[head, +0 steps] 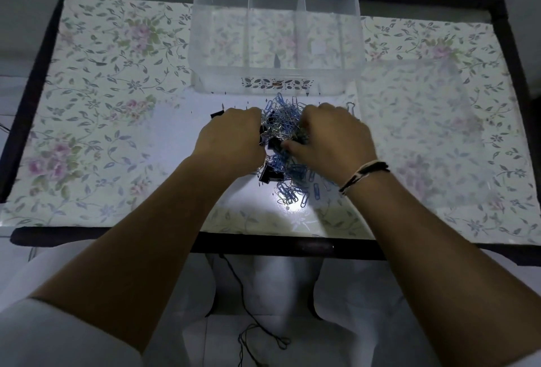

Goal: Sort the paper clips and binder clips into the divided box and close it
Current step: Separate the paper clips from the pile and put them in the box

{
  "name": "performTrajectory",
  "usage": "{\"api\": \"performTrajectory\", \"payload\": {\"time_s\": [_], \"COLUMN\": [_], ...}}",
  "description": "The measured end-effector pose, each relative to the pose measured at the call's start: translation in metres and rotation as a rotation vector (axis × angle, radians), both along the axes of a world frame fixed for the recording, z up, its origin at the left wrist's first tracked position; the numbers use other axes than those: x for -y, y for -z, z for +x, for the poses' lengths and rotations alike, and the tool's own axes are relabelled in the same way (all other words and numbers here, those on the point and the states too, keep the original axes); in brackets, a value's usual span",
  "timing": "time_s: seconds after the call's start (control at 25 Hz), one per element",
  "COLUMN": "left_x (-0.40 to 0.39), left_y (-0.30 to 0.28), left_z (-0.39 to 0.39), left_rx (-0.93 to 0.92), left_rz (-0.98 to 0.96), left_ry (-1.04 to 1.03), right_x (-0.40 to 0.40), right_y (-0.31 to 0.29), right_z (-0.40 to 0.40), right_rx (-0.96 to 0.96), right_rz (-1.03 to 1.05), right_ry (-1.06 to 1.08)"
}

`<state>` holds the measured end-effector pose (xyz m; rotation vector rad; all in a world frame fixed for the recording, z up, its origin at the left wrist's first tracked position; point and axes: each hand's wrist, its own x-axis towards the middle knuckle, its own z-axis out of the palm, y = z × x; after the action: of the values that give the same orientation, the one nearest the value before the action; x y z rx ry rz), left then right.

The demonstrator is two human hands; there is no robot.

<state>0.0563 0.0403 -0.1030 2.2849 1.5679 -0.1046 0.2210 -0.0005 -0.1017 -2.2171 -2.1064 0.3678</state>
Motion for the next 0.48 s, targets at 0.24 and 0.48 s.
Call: {"api": "performTrajectory", "payload": {"time_s": [0.24, 0.48], "left_x": [-0.006, -0.02], "left_y": [0.002, -0.016], "left_z": [-0.003, -0.017], "left_rx": [0.104, 0.284], "left_rz": [-0.097, -0.255], "left_ry": [-0.071, -0.17], "right_x": [-0.002, -0.005], "right_y": [0.012, 0.009], "right_z": [-0.006, -0.002], "right_rx": [-0.045, -0.101], "right_rz": [-0.01, -0.098], "right_ry": [0.004, -0.056]}}
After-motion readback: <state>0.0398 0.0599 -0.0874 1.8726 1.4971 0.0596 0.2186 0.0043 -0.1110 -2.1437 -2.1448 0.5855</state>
